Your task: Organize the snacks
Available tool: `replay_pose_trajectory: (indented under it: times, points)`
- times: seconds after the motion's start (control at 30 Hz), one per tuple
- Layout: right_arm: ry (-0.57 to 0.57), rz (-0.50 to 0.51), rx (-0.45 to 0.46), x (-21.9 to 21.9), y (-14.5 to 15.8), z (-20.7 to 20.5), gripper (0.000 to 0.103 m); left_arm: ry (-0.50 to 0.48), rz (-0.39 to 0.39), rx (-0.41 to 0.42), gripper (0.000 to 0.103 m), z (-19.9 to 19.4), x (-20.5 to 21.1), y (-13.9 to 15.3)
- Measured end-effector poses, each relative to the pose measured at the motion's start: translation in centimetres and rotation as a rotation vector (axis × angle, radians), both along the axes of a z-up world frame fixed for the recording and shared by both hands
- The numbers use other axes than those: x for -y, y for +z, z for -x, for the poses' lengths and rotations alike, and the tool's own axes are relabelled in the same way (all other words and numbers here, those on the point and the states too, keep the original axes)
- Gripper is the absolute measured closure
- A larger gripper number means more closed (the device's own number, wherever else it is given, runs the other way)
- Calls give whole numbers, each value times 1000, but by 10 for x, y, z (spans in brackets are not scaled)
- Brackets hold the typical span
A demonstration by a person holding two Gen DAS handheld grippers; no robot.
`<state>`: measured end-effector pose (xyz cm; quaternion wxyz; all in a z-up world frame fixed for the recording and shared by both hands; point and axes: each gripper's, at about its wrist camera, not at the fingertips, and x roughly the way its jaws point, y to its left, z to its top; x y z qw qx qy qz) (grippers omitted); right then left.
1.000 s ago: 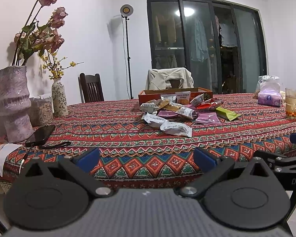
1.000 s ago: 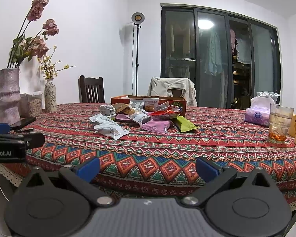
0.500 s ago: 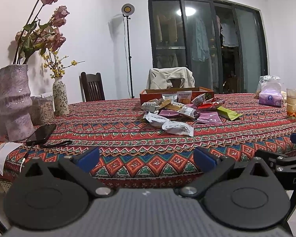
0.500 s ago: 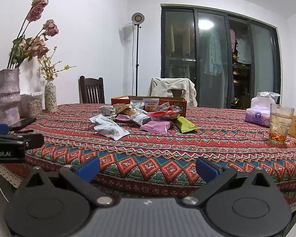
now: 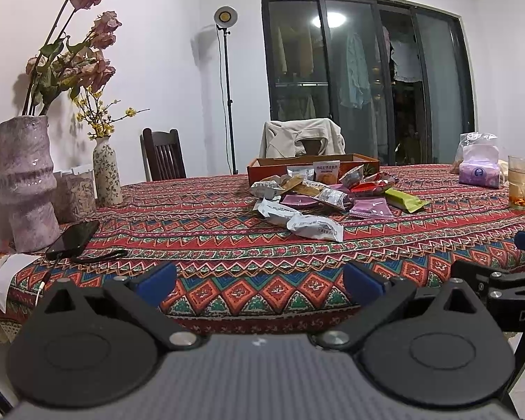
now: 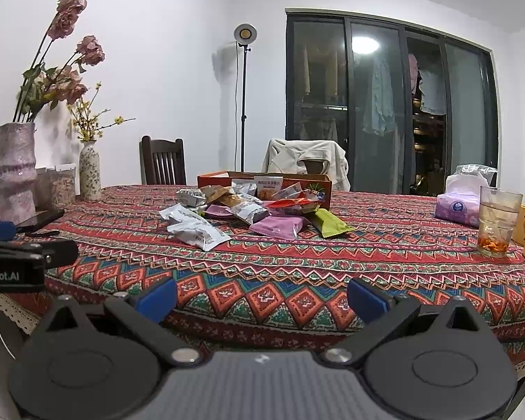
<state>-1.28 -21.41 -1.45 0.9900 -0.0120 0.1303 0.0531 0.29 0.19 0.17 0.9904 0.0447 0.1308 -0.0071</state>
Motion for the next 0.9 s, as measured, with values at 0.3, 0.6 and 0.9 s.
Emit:
replay_pose_trajectory:
  times: [0.3,0.6,0.9]
  points:
    - [12,-10,9,1,1,-2,0,6,-5,-18,0,-5,3,-4]
    - [92,-113,33,13,-1,-49,0,27,61,-104,0,-52,-8,-7]
    - [380,81,-48,-9,38,-145,0,91,88,-121,0,-104,-20,8]
